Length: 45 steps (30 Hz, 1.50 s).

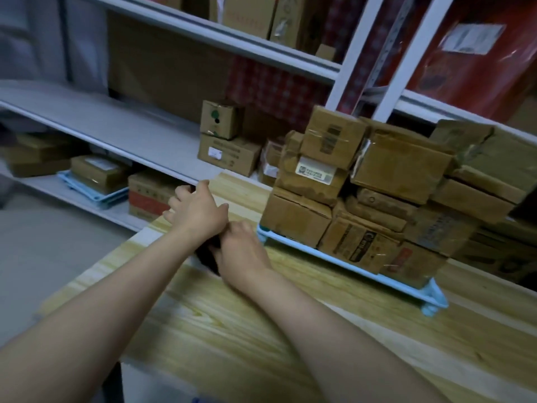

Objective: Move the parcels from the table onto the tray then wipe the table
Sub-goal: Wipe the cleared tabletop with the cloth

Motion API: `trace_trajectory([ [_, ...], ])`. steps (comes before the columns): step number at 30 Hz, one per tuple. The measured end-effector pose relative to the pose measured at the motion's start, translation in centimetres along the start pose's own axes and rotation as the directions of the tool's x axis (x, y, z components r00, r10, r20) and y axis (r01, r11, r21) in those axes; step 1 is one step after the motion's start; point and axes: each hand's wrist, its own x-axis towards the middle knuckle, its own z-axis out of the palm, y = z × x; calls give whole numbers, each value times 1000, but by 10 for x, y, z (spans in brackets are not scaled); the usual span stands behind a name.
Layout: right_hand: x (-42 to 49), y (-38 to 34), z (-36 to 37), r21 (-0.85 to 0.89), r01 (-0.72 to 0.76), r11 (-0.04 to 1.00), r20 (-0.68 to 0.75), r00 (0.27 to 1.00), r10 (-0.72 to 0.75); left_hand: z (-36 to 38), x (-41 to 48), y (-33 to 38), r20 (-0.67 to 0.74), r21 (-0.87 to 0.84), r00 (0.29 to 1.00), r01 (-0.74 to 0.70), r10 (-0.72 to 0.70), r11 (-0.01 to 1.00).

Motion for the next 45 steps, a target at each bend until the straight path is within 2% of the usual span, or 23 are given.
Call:
trace_trajectory([
  [2,9,-6,4,44,-64,997,59,996,61,-5,7,-8,-38,-3,999,24,-24,1000],
  [5,22,-18,25,-76,45,996,362,932,-14,-8,21,-21,-67,7,996,68,-67,998],
  [7,42,-18,31,-65,-28,998,433,900,53,-4,28,-28,-26,42,996,89,-88,995],
  [11,102,-7,27,-59,-276,959,455,848,272,13,46,-33,68,91,995,67,-73,994],
  [14,144,10,39,-109,-423,900,402,809,429,24,62,-22,116,118,991,50,-64,992],
  [16,170,23,47,-115,-563,819,349,749,563,25,76,-13,171,255,984,8,-53,967],
  [19,198,37,47,-63,-767,638,268,603,751,24,91,-6,232,500,973,-110,-11,859],
  [21,214,45,49,-28,-833,552,226,533,815,24,102,-9,240,577,970,-162,24,800],
  [23,232,56,52,-5,-856,516,197,505,840,23,107,-15,231,607,971,-192,59,771],
  [24,239,61,52,-7,-856,518,186,507,841,23,109,-18,229,613,971,-203,74,764],
  [26,249,70,53,-54,-817,574,188,556,809,25,110,-24,226,621,969,-223,101,752],
  [30,248,64,59,-93,-645,758,197,735,649,27,110,-27,223,634,968,-233,114,737],
  [35,216,47,58,-27,-543,839,230,814,534,28,103,-31,209,608,972,-219,112,763],
  [37,195,42,53,-17,-483,875,252,845,472,26,98,-37,182,503,981,-157,73,850],
  [40,156,34,50,-2,-367,930,282,892,352,21,90,-50,152,219,988,-37,4,975],
  [42,127,27,48,27,-296,955,291,916,275,19,76,-54,149,66,989,-17,7,998],
  [45,83,21,41,34,-173,984,282,947,157,24,39,-51,117,29,987,-115,111,993],
])
